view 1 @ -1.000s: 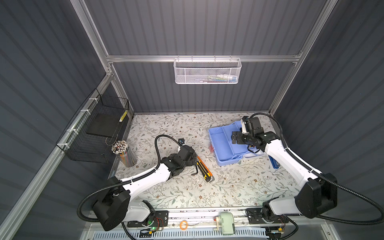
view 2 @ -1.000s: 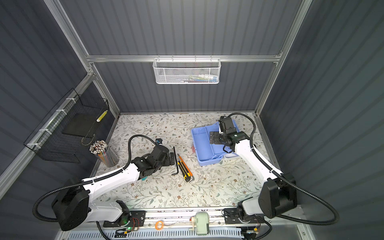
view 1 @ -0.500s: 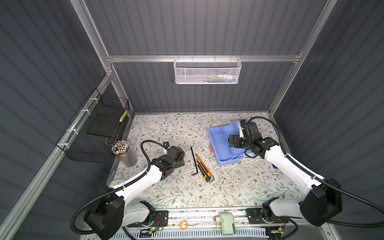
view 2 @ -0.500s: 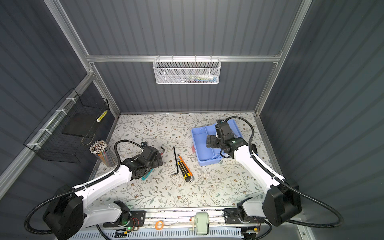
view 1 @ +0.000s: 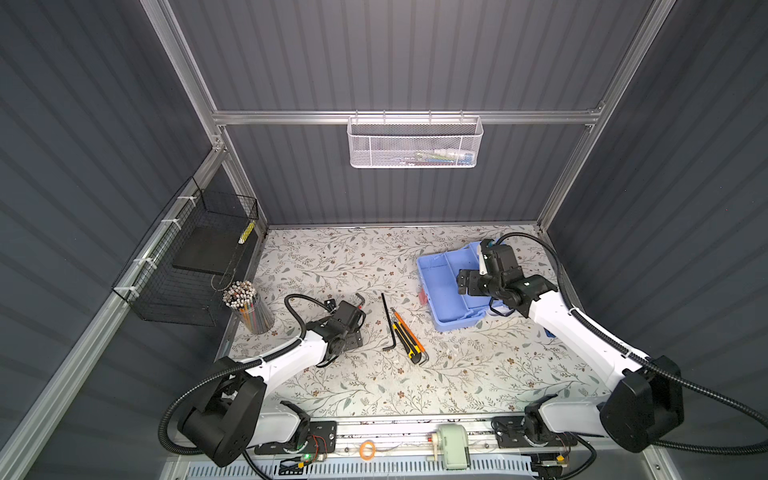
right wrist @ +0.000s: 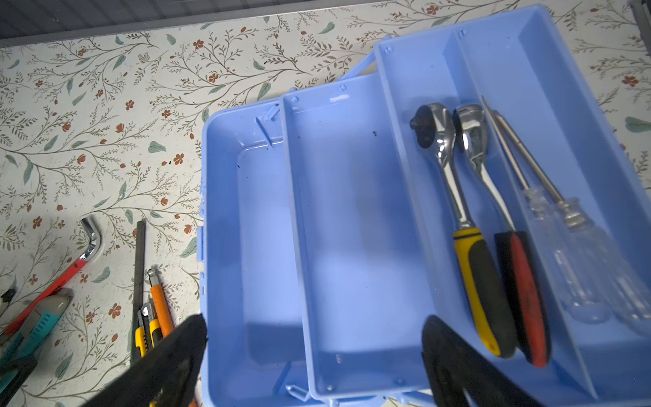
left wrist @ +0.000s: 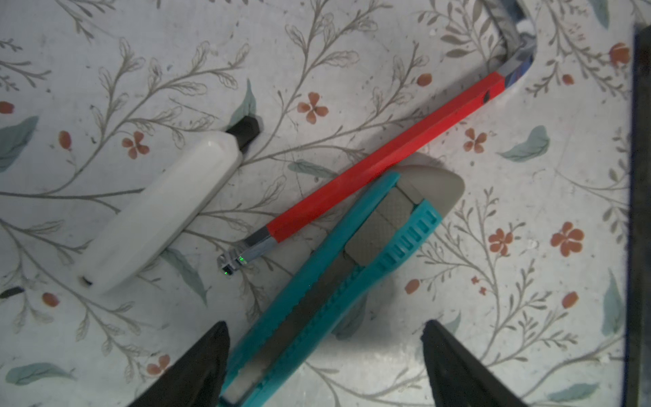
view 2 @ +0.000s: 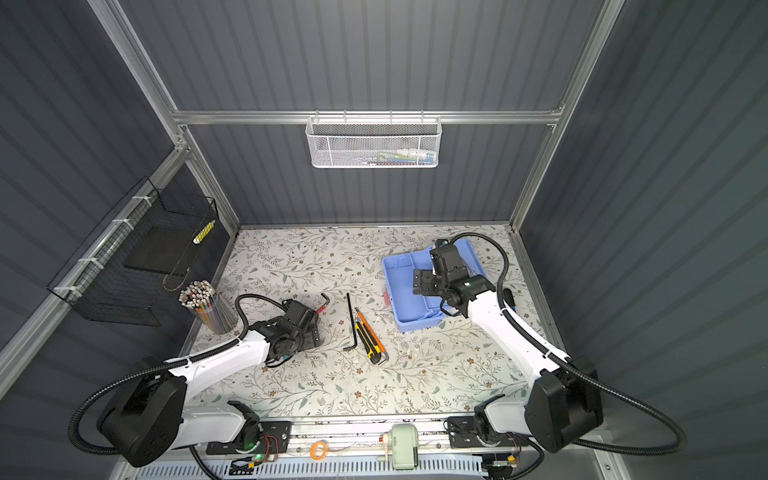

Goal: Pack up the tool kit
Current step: 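Grasp the teal box cutter with the left gripper while the right hovers over the tray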

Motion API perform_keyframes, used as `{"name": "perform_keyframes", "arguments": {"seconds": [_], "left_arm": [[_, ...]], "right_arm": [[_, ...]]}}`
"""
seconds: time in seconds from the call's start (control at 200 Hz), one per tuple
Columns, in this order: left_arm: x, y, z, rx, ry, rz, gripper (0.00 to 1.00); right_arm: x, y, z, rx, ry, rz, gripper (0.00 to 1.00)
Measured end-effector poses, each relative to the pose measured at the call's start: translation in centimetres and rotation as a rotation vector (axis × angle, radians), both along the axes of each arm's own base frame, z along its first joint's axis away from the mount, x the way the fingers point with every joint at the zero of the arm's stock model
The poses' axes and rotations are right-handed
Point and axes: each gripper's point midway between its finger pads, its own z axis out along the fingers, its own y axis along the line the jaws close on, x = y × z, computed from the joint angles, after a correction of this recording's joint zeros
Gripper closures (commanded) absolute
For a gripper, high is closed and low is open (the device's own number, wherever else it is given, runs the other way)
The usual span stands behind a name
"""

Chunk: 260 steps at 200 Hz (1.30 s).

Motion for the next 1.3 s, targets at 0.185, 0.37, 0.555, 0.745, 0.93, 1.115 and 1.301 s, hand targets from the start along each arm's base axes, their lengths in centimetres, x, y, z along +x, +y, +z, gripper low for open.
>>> {"name": "perform_keyframes", "arguments": {"seconds": [0.185,0.37,0.555,0.745,0.93,1.115,1.301], "left_arm": [[-0.1,0.1,-0.5,0.010,0.014,0.000,0.13],[-0.2,0.3,-1.0,0.025,0.027,0.002,0.13],[-0.1,0.7,-1.1,0.049,0.023,0.010,0.13],[0.5,0.0,-1.5,0.036,0.017,0.003,0.16],[1.0,-0.4,-1.5,0.032,0.012,-0.028,0.23],[0.9,-1.0,-1.5,0.024,0.020,-0.072,0.26],[0.8,-2.6,-1.4,-0.011,0.022,-0.134,0.28]], "right_arm": [[0.0,-0.1,-0.2,-0.006,0.003,-0.004,0.03],[0.0,-0.1,-0.3,-0.006,0.003,-0.004,0.03],[-0.3,-0.2,-1.2,-0.012,0.018,-0.004,0.02],[-0.3,-0.3,-1.3,-0.013,0.017,-0.006,0.02],[-0.2,-0.3,-1.5,-0.016,0.015,-0.009,0.02],[-0.4,-0.4,-2.2,-0.019,0.024,-0.010,0.01],[-0.5,-0.5,-2.2,-0.017,0.022,-0.012,0.01]]}}
